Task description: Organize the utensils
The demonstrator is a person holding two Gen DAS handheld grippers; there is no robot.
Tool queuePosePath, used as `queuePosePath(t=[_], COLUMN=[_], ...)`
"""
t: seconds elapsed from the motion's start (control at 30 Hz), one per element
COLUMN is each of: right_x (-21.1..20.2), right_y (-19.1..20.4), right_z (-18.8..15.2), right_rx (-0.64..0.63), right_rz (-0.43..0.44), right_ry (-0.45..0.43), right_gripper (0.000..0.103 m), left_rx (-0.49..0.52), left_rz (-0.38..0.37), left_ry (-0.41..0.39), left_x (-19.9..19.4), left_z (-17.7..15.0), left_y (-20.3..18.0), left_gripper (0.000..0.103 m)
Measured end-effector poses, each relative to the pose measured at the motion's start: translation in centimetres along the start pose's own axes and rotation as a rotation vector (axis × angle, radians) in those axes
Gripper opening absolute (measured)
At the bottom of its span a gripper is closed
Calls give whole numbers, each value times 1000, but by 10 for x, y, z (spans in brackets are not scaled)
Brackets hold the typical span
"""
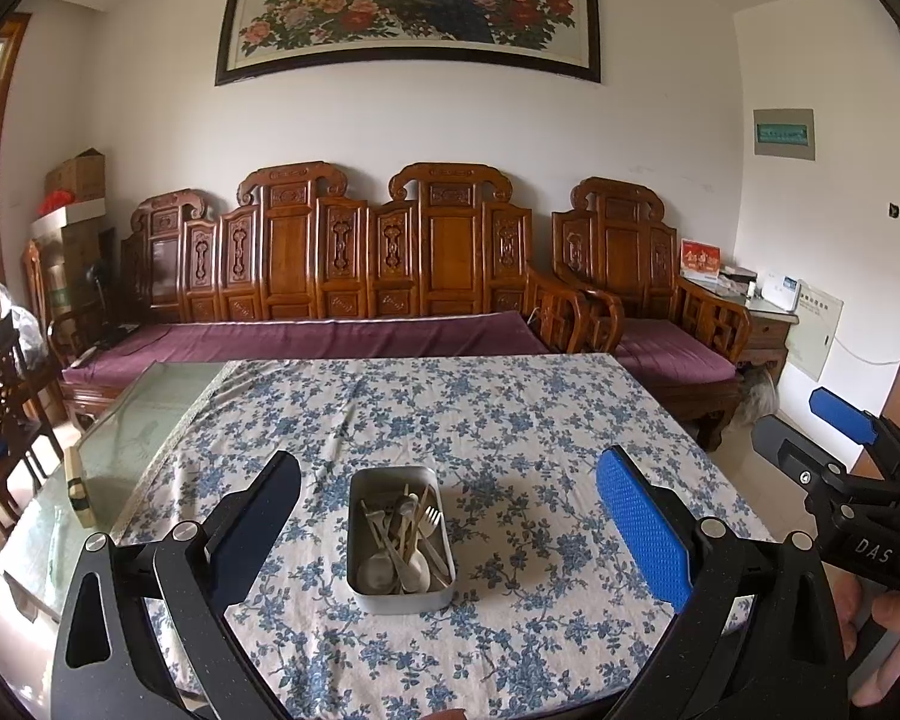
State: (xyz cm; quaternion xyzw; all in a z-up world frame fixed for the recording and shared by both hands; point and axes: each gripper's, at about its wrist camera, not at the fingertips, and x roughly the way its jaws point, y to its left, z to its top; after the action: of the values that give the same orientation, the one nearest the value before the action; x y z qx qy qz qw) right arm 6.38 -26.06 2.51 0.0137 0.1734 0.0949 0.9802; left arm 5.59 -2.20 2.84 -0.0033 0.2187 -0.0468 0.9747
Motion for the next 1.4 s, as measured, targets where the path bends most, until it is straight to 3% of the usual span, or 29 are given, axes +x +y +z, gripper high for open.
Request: queuePosePath(t=[1.4], right_x=[0], right_y=[1], right_z=[1], right_rx=[-1], right_rz=[2], right_ry=[-2], right_gripper=[100], left_rx=[4], left_rz=[-17], left_ry=[-5], left_x=[-3], left_z=[-1], left_y=[5], left_gripper=[95])
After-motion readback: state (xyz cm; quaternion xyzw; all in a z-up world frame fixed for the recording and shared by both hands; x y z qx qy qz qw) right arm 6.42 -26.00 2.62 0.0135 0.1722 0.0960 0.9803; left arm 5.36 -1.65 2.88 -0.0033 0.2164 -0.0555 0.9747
